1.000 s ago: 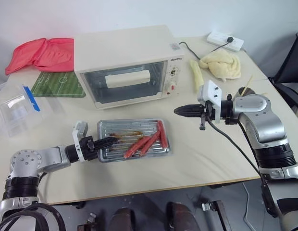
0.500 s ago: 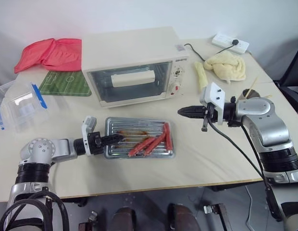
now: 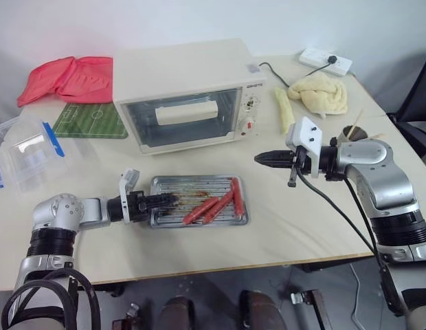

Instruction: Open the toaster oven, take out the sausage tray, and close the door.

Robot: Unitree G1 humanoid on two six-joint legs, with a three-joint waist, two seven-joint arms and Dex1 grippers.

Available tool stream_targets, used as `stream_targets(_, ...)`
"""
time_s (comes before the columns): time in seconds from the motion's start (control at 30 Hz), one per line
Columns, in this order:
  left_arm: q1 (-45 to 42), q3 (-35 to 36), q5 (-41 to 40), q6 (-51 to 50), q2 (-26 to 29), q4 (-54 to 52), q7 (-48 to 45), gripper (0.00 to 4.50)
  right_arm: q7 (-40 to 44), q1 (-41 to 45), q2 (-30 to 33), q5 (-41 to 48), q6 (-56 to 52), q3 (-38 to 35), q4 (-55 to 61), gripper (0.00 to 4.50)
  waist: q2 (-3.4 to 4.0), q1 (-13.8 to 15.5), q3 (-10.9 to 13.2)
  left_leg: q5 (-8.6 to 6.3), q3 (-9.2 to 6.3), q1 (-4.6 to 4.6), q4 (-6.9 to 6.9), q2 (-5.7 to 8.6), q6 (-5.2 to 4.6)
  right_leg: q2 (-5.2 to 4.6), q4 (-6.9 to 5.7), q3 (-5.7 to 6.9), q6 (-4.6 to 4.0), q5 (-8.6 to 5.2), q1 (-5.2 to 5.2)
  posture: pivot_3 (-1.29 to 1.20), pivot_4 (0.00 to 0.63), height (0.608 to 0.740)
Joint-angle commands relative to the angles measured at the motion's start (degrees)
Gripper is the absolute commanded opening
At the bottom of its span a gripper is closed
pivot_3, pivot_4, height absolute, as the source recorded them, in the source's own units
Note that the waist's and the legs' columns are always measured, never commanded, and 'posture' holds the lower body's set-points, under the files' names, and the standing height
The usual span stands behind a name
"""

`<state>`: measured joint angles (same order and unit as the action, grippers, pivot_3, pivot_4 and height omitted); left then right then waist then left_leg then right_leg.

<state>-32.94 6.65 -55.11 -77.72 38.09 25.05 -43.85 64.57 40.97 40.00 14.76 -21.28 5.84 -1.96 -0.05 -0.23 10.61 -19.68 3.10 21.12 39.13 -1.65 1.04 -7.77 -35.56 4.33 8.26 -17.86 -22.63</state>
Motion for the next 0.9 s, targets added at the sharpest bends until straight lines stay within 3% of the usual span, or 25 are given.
stream_targets(0.03,1.1,-0.7,5.1,0.8,0.6,2.9,0.7,3.07,0.2,1.1,0.8,0.8,0.8,-1.9,0.7,0.00,0.00,0.0,0.0,0.00,0.00,0.00,0.00,0.00,0.00,0.00,-0.01,0.00,0.00,0.00,0.00,0.00,0.150,0.740)
stream_targets(0.2,0.7,-0.5,6.9,2.0,3.7,3.6,-1.2,4.41,0.8,1.7,0.8,0.5,1.3,-1.6,-0.2,0.00,0.01,0.0,0.0,0.11,0.01,-0.04,0.02,-0.01,0.01,0.00,-0.02,-0.02,-0.08,0.03,0.03,0.00,0.150,0.740)
stream_targets(0.33,2.1,-1.5,8.9,4.0,9.5,0.1,-3.8,4.48,2.3,2.1,1.4,0.0,2.0,-1.0,-1.0,0.00,0.01,-1.2,0.0,0.16,0.04,-0.08,-0.01,-0.11,0.07,0.08,-0.08,-0.04,-0.21,0.03,-0.01,0.00,0.150,0.740)
stream_targets(0.47,6.5,-1.2,13.0,15.8,16.3,-4.4,-11.1,4.48,5.0,2.4,1.8,-0.6,3.8,0.1,-2.5,0.00,0.01,-2.3,0.0,0.16,0.16,-0.07,-0.19,-0.15,0.09,0.09,-0.15,-0.11,-0.24,0.02,-0.20,0.00,0.150,0.740)
stream_targets(0.57,8.6,0.4,15.6,25.0,17.1,-5.0,-14.5,4.48,5.4,2.7,1.2,-1.2,4.8,0.7,-3.9,0.00,0.01,-2.3,0.0,0.15,0.28,0.04,-0.25,-0.17,0.11,0.09,-0.18,-0.14,-0.24,0.02,-0.41,0.00,0.150,0.740)
stream_targets(0.63,10.4,5.3,15.7,36.2,14.3,-5.3,-17.0,4.48,6.6,2.7,1.3,-1.5,5.0,1.3,-4.5,0.00,0.00,-2.0,0.0,0.14,0.33,0.12,-0.21,-0.16,0.10,0.07,-0.17,-0.15,-0.24,0.02,-0.48,0.00,0.150,0.740)
stream_targets(0.73,13.1,9.3,17.9,50.8,11.3,-6.4,-21.1,4.50,8.9,1.4,2.3,-2.0,5.7,2.1,-5.2,0.57,-0.10,-1.4,0.1,0.11,0.50,0.38,-0.10,-0.16,0.05,0.02,-0.20,-0.19,-0.25,0.03,-0.80,0.00,0.150,0.740)
stream_targets(0.9,19.0,7.8,29.0,72.2,10.4,-6.6,-21.7,4.50,13.1,-2.9,5.4,-2.0,8.3,1.7,-6.8,2.18,-0.18,-0.7,0.1,-0.05,0.56,0.42,-0.08,-0.10,-0.07,-0.09,-0.20,-0.09,-0.15,0.09,-0.85,0.00,0.150,0.740)
